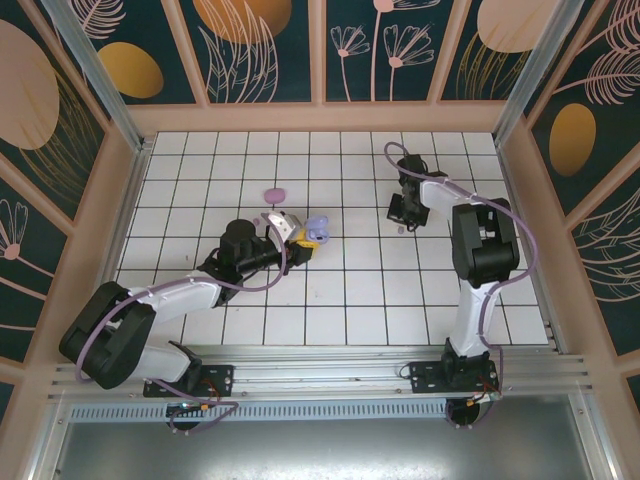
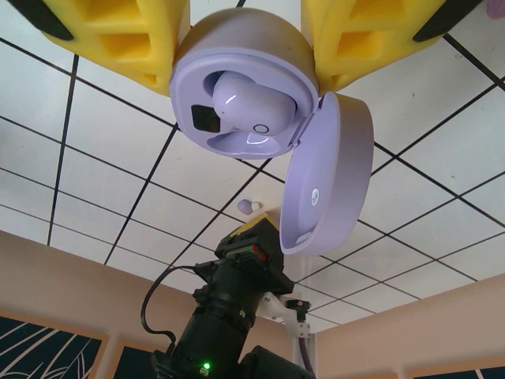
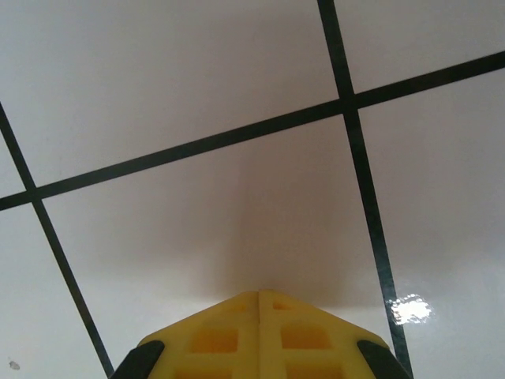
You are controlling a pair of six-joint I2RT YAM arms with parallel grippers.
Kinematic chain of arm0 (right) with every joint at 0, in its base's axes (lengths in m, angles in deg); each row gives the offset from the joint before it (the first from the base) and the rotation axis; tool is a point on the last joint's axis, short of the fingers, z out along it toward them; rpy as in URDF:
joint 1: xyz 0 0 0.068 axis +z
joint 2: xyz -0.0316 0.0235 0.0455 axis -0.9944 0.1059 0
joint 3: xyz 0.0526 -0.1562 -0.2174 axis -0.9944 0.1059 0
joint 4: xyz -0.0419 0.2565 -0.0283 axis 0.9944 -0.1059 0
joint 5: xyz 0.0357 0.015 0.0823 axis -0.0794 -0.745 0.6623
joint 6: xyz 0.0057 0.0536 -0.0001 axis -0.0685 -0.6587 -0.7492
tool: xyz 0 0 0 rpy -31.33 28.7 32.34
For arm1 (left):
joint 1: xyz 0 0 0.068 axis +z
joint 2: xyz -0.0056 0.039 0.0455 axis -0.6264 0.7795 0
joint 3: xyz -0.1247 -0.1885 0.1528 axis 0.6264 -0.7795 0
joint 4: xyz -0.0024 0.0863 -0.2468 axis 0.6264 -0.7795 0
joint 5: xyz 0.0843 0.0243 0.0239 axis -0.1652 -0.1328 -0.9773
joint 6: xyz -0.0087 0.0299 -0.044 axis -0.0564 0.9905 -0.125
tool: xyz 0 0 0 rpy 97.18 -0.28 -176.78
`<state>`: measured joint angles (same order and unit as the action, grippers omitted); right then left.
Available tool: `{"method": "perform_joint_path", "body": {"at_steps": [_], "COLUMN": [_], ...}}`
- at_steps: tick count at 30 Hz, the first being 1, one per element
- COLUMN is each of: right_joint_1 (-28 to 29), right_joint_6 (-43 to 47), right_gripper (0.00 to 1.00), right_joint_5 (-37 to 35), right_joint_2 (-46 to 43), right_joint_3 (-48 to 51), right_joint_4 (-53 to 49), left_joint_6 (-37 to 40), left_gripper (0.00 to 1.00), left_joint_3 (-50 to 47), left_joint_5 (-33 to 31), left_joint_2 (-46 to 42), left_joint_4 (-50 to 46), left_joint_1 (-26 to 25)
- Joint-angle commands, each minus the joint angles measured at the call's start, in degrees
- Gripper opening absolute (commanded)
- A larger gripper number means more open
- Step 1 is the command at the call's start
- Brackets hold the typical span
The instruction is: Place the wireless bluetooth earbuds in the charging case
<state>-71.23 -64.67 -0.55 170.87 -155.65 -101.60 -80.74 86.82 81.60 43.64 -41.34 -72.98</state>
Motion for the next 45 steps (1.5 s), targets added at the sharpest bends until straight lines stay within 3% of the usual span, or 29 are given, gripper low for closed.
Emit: {"method": "perform_joint_path", "body": {"at_steps": [1,19,31,37,45], "right_joint_1": [0.0,5.3,8.5,10.7,10.9], "right_joint_6": [1.3,6.2,5.2,6.5,5.4], "right_gripper": [0.0,0.0,0.0,0.0,0.0], "right_joint_5": [-0.6,-2.7,-5.2,-2.5,6.5], "right_joint_2": [0.5,-1.3,-9.1,-14.4,-21.1], "right_joint_3": [-1.3,3.6,12.4,15.9,18.6], "right_joint_4": [-1.6,-2.2,-1.4,0.0,3.9], "left_joint_6": [0.9,0.6,0.2,-0.2,-0.6], "left_gripper": [0.0,0.0,0.0,0.0,0.0], "left_joint_3": [-0.5,-0.4,-0.2,-0.4,-1.0], "left_joint_5": [-0.6,-0.6,-0.3,-0.1,-0.1], "left_joint_2": [-1.1,-1.5,-1.7,-1.6,-2.0], "left_joint_4": [0.2,-0.2,0.0,0.6,1.2], "left_joint_1": [-0.2,-0.2,-0.2,-0.3,-0.2]}}
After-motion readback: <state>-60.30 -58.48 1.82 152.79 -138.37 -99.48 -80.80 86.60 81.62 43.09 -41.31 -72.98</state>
